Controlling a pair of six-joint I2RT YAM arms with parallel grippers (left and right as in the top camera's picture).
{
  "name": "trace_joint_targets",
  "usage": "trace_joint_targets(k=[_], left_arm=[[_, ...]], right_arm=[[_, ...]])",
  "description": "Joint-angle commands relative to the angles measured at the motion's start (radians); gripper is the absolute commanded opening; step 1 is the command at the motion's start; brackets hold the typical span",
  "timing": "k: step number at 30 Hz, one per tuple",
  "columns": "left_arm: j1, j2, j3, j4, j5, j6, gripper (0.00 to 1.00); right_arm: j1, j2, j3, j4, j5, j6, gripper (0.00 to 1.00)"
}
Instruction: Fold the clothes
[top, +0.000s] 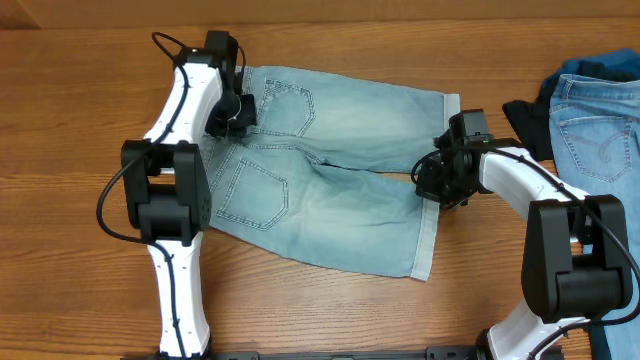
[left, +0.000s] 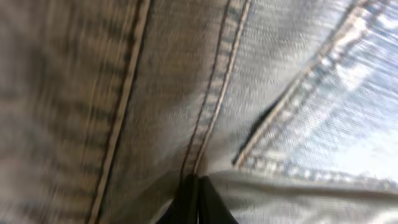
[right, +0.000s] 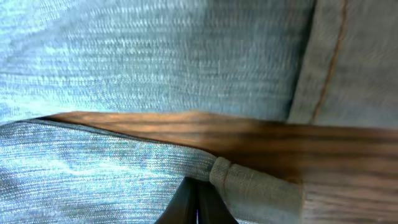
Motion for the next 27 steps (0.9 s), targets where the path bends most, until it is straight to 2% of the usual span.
trace_joint_targets(k=[1, 5, 13, 17, 20, 23, 27], left_arm=[[0.013, -0.1, -0.001, -0.016, -0.019, -0.068, 0.04], [0.034, -0.108, -0.002, -0.036, -0.02, -0.129, 0.04], [0.036, -0.108, -0.001, 0.017, -0.014, -0.09, 0.04], [0.035, -0.108, -0.001, 0.042, 0.085, -0.071, 0.04], [0.034, -0.11, 0.034, 0.04, 0.142, -0.056, 0.04], [0.023, -0.121, 0.083, 0.034, 0.122, -0.026, 0.04], [0.017, -0.116, 0.077, 0.045, 0.043, -0.006, 0.04]], right_arm=[[-0.024, 0.03, 0.037, 0.015, 0.092, -0.027, 0.04], [-0.046, 0.033, 0.074, 0.015, 0.092, -0.034, 0.04], [-0.046, 0.035, 0.15, 0.022, 0.092, -0.069, 0.04], [-0.055, 0.035, 0.161, 0.068, 0.125, -0.079, 0.04], [-0.071, 0.035, 0.225, 0.037, 0.048, -0.109, 0.04], [-0.067, 0.035, 0.351, -0.047, 0.031, -0.111, 0.04], [-0.066, 0.037, 0.39, -0.033, 0.032, -0.113, 0.04]])
